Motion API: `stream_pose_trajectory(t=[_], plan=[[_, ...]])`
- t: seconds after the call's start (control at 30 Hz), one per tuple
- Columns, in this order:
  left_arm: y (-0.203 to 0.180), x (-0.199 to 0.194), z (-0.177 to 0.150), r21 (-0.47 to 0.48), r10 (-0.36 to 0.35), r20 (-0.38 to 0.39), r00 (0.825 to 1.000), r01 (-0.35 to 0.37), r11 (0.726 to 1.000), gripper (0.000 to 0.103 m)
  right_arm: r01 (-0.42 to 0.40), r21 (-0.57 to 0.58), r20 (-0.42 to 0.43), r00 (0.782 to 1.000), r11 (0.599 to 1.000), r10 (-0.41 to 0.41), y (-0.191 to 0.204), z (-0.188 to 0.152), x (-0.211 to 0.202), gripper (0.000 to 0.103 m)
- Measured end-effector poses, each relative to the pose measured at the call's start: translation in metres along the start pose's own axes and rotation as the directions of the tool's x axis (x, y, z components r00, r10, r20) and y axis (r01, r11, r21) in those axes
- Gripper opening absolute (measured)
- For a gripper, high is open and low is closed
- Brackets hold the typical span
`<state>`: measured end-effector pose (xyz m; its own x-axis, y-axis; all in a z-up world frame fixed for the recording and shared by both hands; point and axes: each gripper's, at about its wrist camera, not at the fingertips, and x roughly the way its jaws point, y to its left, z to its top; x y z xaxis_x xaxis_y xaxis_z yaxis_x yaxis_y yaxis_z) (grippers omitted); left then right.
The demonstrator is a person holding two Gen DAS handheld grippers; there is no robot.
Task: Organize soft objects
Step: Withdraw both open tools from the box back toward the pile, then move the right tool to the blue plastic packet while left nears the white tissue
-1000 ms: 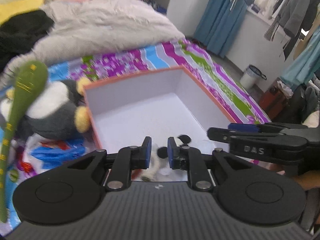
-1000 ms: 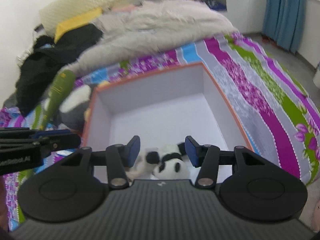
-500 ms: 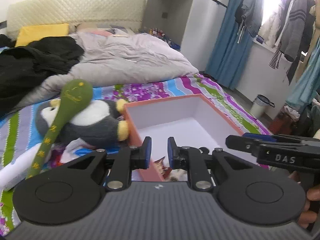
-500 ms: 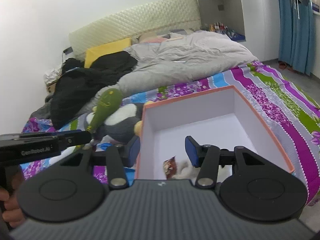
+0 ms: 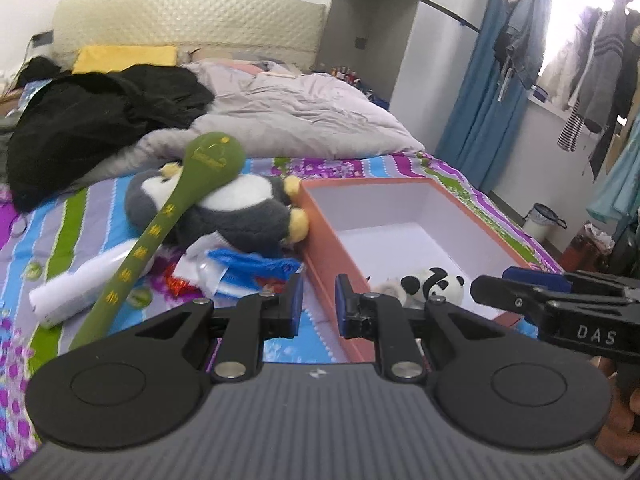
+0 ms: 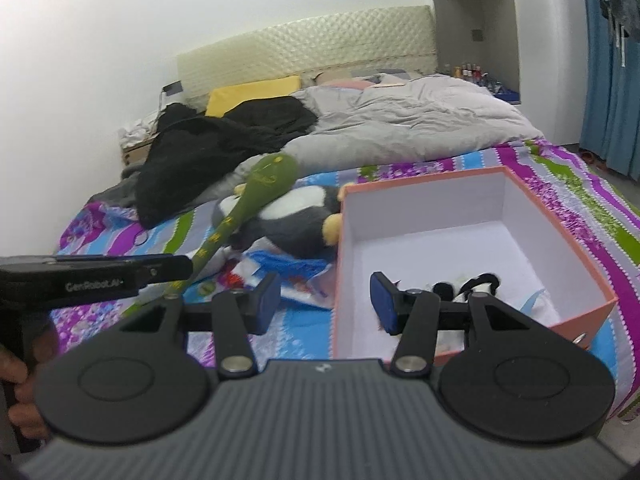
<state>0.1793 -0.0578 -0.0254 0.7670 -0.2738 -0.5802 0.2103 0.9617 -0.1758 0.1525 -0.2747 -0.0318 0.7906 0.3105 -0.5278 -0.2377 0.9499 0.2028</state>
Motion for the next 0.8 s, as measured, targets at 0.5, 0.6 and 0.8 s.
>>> stream_pose_trajectory(t=[0.5,0.6,0.8], plan=[[0.036,-0.024,-0.061,-0.062,0.076,-0.055,0.996,-0.079,0.995,0.022,-0.006,-0.044,-0.072,0.997,0.999,0.003,0.043,-0.047,0.003,0.052],[0.047,-0.024,-0.076,-0.09,0.093,-0.083,0.992,-0.1,0.991,0.041,-0.028,-0.082,-0.099,0.995,0.996,0.02,0.054,-0.053,0.011,0.052],[0.077,-0.007,-0.094,-0.158,0.12,-0.127,0.985,-0.139,0.978,0.044,-0.056,-0.145,-0.125,0.991,0.988,0.038,0.07,-0.05,0.043,0.052]])
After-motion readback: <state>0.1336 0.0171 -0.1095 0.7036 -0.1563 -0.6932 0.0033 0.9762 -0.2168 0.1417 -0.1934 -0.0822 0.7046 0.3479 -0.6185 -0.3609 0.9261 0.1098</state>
